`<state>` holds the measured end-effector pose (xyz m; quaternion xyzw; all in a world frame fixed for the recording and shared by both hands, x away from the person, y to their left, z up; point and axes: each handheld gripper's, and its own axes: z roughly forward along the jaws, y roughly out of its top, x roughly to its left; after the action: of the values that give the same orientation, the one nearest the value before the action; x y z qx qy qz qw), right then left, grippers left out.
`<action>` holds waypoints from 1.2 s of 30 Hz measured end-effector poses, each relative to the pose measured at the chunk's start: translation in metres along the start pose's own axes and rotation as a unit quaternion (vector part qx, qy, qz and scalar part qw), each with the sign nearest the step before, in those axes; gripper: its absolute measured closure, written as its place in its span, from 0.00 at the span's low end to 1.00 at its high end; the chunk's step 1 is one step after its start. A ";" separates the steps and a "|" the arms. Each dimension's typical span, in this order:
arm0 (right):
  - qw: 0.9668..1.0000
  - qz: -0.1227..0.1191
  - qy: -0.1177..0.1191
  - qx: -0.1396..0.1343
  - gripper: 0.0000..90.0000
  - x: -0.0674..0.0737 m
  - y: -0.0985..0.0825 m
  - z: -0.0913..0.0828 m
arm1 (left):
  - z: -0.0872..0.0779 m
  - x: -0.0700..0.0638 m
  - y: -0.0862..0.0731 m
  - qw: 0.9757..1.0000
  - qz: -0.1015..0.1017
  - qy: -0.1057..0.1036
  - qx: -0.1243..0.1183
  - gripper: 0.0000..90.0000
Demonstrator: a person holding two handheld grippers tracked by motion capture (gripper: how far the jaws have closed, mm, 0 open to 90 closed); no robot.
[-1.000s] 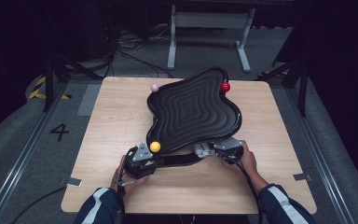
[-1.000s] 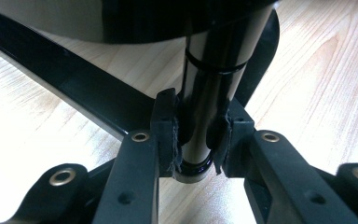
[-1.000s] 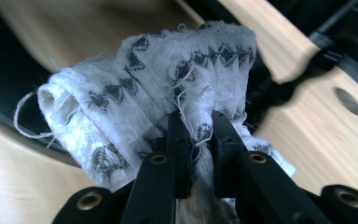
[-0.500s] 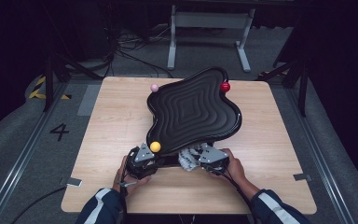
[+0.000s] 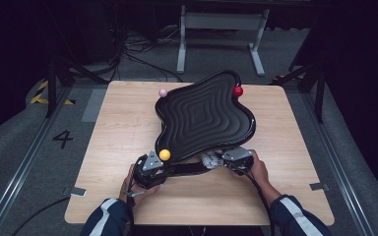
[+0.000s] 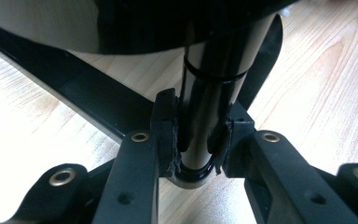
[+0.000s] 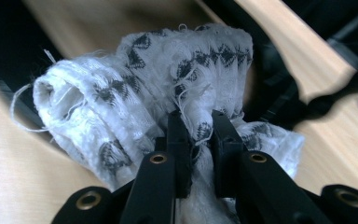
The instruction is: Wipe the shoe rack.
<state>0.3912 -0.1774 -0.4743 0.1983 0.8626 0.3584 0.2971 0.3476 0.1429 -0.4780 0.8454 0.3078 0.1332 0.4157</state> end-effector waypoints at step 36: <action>0.999 -0.036 0.020 0.005 0.90 0.022 0.011 -0.003 | 0.001 -0.002 0.001 1.000 -0.009 0.003 0.000 0.81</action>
<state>0.3737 -0.1596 -0.4726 0.1611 0.8769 0.3469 0.2911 0.3472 0.1410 -0.4778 0.8421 0.3165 0.1317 0.4163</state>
